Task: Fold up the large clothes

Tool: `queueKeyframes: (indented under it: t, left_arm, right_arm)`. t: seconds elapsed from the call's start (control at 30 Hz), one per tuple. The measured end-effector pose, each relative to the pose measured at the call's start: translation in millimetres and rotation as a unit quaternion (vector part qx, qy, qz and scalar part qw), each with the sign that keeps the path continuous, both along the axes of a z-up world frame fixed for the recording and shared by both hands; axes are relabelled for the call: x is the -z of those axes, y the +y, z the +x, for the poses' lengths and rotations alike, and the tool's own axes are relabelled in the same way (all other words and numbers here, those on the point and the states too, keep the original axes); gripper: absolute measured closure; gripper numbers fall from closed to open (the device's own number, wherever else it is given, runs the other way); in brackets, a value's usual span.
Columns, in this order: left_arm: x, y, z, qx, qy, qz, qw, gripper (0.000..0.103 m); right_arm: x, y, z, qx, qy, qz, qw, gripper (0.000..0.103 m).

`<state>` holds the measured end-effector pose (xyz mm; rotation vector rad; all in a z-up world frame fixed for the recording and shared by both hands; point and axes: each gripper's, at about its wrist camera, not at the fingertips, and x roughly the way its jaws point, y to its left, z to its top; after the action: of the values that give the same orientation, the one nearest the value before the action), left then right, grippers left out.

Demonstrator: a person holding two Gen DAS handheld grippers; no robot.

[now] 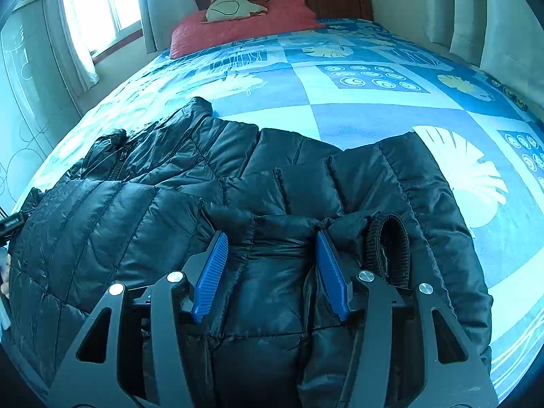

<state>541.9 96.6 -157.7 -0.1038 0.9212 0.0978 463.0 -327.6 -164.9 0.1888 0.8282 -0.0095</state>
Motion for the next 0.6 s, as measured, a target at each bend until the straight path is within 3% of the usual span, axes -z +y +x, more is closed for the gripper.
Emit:
queueKeyframes:
  t: [0.13, 0.3, 0.4, 0.6]
  left_arm:
    - [-17, 4, -19, -0.002, -0.006, 0.000, 1.0000, 0.029]
    - [-41, 23, -81, 0.023, -0.040, 0.009, 0.9989, 0.029]
    - [-49, 43, -135, 0.032, -0.044, -0.020, 0.9983, 0.029]
    - [-39, 72, -253, 0.041, -0.011, -0.091, 0.9949, 0.029]
  right_arm:
    - [-12, -3, -14, 0.002, -0.008, 0.010, 1.000, 0.050]
    - [-37, -15, -73, 0.001, -0.021, 0.029, 0.999, 0.047]
    - [-47, -29, -125, 0.005, -0.015, 0.037, 0.999, 0.041]
    - [-47, -54, -234, 0.029, 0.020, 0.048, 0.998, 0.041]
